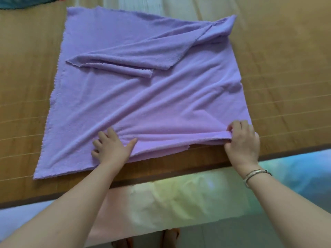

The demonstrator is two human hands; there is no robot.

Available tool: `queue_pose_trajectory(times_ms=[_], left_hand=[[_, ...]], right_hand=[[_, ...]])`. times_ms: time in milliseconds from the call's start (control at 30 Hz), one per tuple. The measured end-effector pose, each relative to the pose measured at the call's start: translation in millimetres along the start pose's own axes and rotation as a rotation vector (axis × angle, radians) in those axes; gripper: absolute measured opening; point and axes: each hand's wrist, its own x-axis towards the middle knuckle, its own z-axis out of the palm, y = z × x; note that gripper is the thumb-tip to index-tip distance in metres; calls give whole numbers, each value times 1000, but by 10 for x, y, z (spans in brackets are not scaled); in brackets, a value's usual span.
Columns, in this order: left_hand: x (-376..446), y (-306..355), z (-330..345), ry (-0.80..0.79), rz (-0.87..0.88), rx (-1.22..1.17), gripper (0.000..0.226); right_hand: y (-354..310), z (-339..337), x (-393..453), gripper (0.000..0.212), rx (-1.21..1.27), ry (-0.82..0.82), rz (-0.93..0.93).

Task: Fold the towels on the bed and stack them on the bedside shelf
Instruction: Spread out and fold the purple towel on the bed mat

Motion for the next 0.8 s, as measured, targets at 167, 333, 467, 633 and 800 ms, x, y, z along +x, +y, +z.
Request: queue_pose_trajectory(times_ms=[167, 333, 467, 633, 800], left_hand=[[-220, 464, 160, 169, 344, 1, 32], [-388, 1058, 345, -6, 568, -116, 28], [-373, 1271, 461, -63, 450, -104, 45], [-377, 1204, 539, -35, 468, -98, 64], [-410, 1110, 590, -56, 523, -101, 70]], right_hand=[[313, 71, -37, 51, -25, -69, 22], [690, 75, 74, 32, 132, -178, 96], [931, -66, 69, 21, 559, -103, 378], [906, -40, 91, 14, 921, 40, 723], [871, 69, 119, 7, 678, -340, 577]])
